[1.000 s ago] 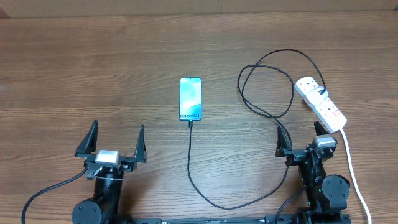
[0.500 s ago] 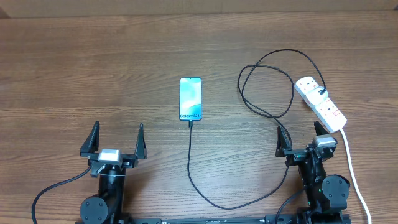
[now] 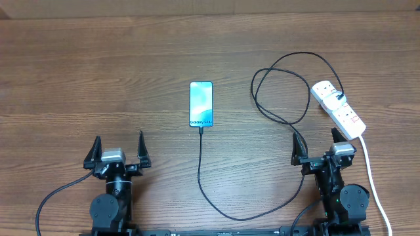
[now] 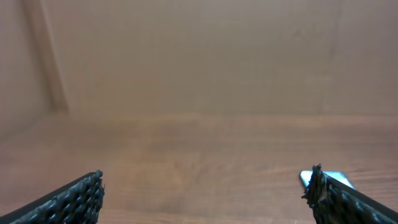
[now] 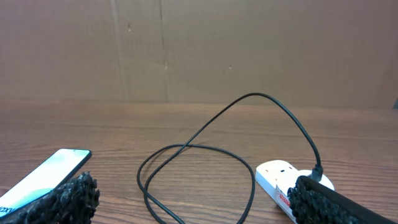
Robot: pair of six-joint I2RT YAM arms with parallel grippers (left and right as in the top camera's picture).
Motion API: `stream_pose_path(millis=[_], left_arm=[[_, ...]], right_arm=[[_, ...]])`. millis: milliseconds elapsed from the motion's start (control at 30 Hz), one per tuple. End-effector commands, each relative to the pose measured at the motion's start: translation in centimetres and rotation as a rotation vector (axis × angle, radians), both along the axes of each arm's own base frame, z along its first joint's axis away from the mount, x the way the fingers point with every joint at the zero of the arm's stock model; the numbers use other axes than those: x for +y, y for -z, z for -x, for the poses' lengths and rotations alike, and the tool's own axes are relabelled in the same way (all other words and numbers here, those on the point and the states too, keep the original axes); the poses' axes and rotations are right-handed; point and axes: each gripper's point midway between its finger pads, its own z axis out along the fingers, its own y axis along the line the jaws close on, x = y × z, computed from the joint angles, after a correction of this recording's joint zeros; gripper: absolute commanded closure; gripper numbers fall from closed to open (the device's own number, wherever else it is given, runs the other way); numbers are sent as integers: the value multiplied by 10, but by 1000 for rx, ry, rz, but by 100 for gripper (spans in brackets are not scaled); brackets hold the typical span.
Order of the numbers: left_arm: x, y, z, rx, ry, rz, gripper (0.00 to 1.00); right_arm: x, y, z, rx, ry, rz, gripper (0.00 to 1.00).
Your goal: Plug charger to phone and switch on socket
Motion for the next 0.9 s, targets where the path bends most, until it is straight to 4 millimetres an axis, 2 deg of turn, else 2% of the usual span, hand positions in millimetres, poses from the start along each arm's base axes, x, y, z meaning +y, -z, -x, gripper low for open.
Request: stream_pose_path(millis=[0,67,200,500,867], left_arm=[[13,9,2,20,-76,94,0],[13,16,3,46,-73,98,0],[12,16,2,47,-68,94,0],[-4,19,1,76,27,-16,0],[-3,19,1,77,24,-27,0]], right_arm=[[0,1,0,-5,3,2,0],[0,1,0,-5,3,2,0],[0,1,0,-5,4,2,0],[0,1,0,-5,3,2,0],[0,1,0,-5,4,2,0]])
